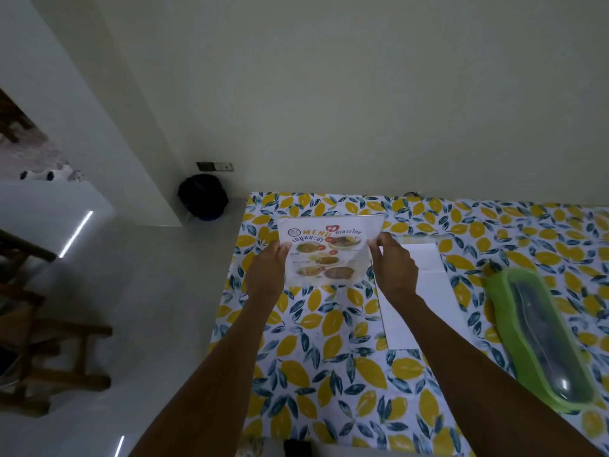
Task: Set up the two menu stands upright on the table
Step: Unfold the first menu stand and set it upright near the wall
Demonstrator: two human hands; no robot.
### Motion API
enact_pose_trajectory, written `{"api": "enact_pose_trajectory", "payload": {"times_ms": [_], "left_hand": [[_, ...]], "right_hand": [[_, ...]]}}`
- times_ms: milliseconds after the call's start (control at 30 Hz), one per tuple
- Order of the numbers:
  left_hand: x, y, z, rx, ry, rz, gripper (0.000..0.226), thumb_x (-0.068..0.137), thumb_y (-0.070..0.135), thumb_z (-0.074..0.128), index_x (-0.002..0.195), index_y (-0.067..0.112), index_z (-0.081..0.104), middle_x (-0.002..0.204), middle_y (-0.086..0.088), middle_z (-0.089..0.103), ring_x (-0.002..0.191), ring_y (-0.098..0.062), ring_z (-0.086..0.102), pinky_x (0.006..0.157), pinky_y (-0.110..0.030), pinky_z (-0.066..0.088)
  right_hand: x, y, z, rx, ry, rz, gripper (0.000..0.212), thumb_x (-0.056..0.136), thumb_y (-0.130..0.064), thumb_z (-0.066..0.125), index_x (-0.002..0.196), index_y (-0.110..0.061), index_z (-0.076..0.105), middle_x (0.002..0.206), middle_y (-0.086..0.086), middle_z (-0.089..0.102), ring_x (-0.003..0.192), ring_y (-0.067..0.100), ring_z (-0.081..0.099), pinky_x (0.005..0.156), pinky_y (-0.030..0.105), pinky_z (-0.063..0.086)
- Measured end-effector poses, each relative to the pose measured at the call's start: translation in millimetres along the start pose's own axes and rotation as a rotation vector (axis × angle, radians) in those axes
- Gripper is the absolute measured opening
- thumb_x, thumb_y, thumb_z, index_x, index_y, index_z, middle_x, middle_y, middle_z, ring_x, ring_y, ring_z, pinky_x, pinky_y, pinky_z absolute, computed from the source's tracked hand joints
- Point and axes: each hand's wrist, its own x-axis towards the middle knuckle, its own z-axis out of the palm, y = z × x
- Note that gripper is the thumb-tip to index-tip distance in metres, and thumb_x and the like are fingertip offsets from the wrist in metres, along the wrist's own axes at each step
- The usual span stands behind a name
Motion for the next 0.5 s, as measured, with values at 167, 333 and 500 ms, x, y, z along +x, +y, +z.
{"api": "enact_pose_trajectory", "payload": {"times_ms": [167,333,500], "left_hand": [[20,-11,9,0.107,-0.007,0.034,0.033,0.104,0.042,0.038,0.083,0.02,0.051,0.068,-0.003,0.051,0.069,-0.031,0.059,0.057,-0.035,0.03],[33,-15,17,0.116,0.02,0.052,0.035,0.104,0.04,0.038,0.078,0.019,0.049,0.065,-0.001,0.047,0.062,-0.027,0.052,0.054,-0.035,0.03],[37,-33,34,0.11,-0.066,0.018,0.03,0.104,0.036,0.037,0.099,0.015,0.059,0.086,-0.007,0.064,0.075,-0.028,0.061,0.058,-0.035,0.041]], "right_hand": [[9,-13,18,-0.04,0.045,0.034,0.031,0.103,-0.041,0.034,0.103,-0.014,0.049,0.102,0.01,0.066,0.086,0.038,0.066,0.068,0.041,0.047],[18,-16,35,-0.118,0.052,0.054,0.029,0.103,-0.033,0.034,0.113,-0.01,0.049,0.11,0.013,0.063,0.086,0.041,0.067,0.069,0.046,0.053],[22,-10,48,-0.069,-0.158,0.193,0.043,0.092,-0.008,0.05,0.134,-0.005,0.043,0.126,0.019,0.058,0.11,0.042,0.061,0.088,0.048,0.05]]}}
